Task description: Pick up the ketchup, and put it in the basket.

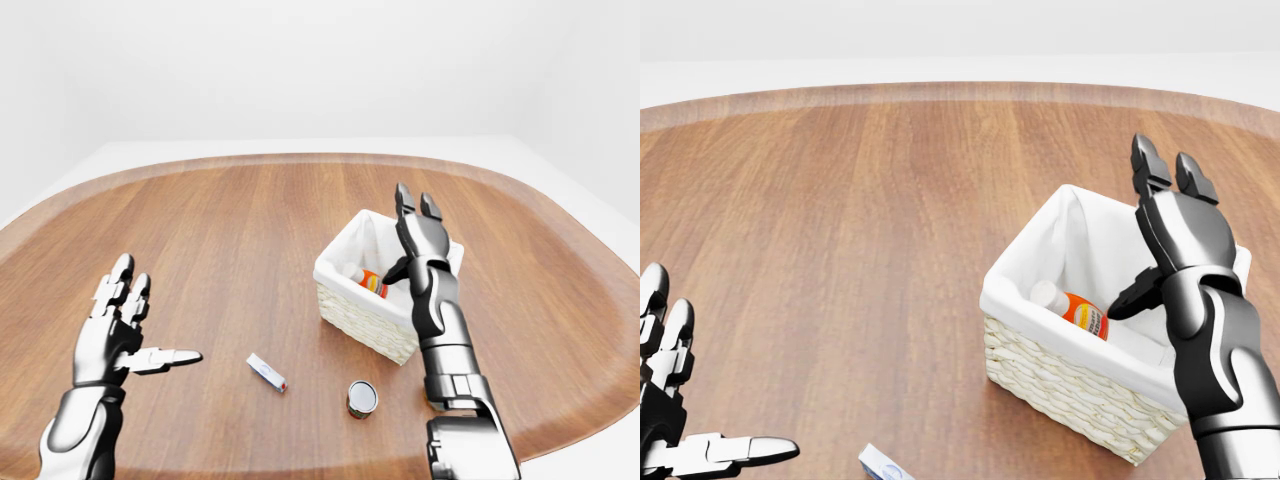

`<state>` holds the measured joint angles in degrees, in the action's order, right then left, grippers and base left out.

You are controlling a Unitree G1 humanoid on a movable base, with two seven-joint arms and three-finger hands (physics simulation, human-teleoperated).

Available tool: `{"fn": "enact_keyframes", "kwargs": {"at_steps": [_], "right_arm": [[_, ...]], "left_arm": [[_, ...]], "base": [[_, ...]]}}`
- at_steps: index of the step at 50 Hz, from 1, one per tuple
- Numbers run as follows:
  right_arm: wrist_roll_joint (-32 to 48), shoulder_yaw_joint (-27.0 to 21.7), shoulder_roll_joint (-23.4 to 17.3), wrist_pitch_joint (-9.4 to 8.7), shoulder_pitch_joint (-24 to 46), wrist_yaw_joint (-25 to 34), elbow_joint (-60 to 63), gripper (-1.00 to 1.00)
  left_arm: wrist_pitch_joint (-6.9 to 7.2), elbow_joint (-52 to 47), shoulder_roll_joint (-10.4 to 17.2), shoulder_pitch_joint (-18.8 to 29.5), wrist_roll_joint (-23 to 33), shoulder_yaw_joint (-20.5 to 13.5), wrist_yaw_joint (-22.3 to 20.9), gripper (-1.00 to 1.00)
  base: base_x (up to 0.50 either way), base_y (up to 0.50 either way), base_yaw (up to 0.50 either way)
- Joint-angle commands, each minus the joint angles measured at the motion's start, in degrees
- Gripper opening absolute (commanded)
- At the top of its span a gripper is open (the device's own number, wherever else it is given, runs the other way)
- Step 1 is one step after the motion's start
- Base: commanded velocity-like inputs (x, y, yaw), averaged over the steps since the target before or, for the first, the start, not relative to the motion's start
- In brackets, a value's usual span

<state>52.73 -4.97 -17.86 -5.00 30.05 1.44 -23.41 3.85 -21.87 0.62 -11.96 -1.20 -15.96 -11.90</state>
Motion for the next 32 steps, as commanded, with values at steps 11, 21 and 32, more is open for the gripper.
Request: {"fn": "enact_keyframes", "kwargs": {"at_steps": [11, 21, 32], "right_arm": [[4.46, -3.97, 0.46, 0.00, -5.92, 16.69, 30.88, 1.00], [7.97, -5.04, 2.01, 0.00, -8.48, 26.45, 47.44, 1.00], [12.48, -4.56, 4.75, 0.00, -11.01, 34.90, 61.95, 1.00]], "left_arm": [[-0.07, -0.34, -0.11, -0.32, 0.21, 0.14, -0.15, 1.00], [-0.13, -0.26, -0.15, -0.31, 0.28, 0.18, -0.16, 1.00], [-0.21, -0.43, -0.18, -0.49, 0.25, 0.14, -0.31, 1.00]], "base": [[0.00, 0.00, 0.00], [0.00, 0.00, 0.00], [0.00, 0.00, 0.00]]}}
